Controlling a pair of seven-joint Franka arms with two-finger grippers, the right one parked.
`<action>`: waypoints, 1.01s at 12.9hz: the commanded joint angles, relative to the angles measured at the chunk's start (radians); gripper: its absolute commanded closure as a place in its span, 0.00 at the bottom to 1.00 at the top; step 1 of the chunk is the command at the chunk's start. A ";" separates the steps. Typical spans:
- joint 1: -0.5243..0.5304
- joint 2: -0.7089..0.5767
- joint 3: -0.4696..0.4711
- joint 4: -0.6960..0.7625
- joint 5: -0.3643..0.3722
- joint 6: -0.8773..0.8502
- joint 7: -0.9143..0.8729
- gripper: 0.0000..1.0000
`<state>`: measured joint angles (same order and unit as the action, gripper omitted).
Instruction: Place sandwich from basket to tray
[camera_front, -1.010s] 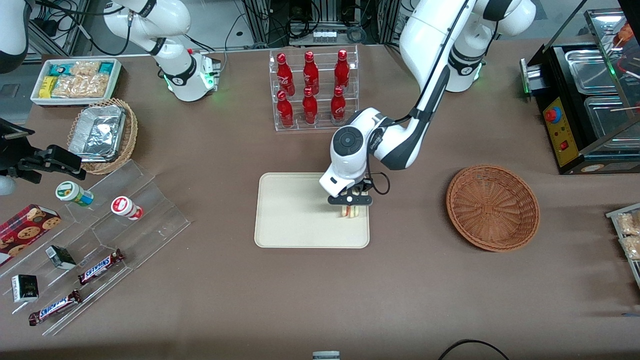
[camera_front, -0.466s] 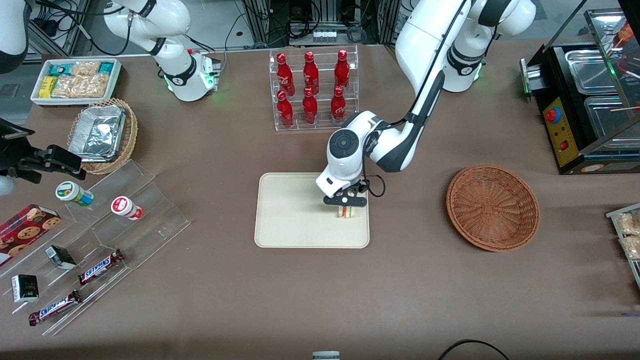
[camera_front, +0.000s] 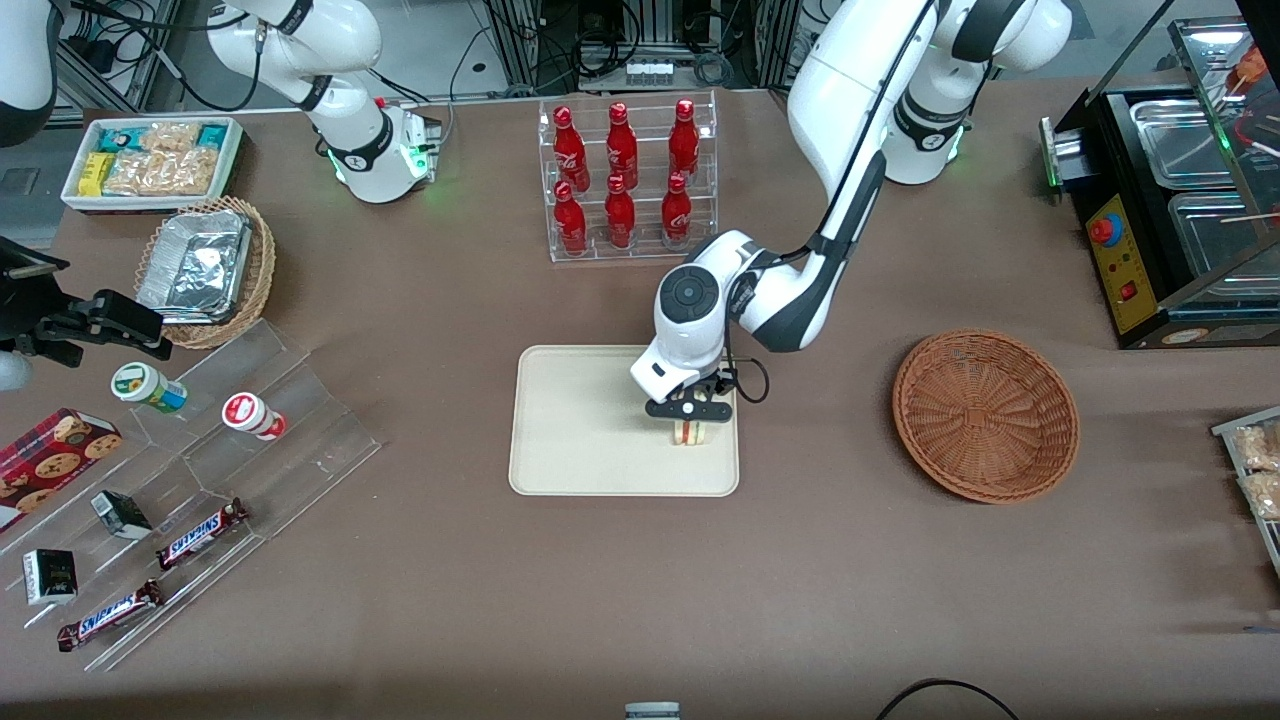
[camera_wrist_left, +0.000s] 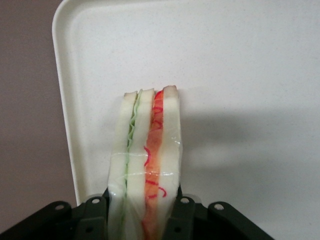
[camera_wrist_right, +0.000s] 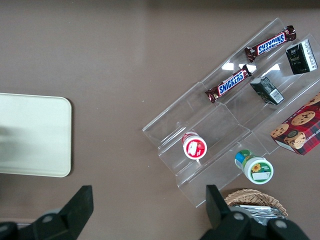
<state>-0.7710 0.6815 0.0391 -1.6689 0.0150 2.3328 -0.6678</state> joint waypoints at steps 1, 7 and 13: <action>-0.001 0.023 0.007 0.041 0.000 0.007 0.001 0.50; 0.059 -0.078 0.012 0.060 -0.009 -0.126 0.011 0.00; 0.295 -0.371 0.012 -0.070 -0.012 -0.294 0.014 0.00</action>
<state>-0.5491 0.4417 0.0626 -1.6320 0.0136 2.0605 -0.6654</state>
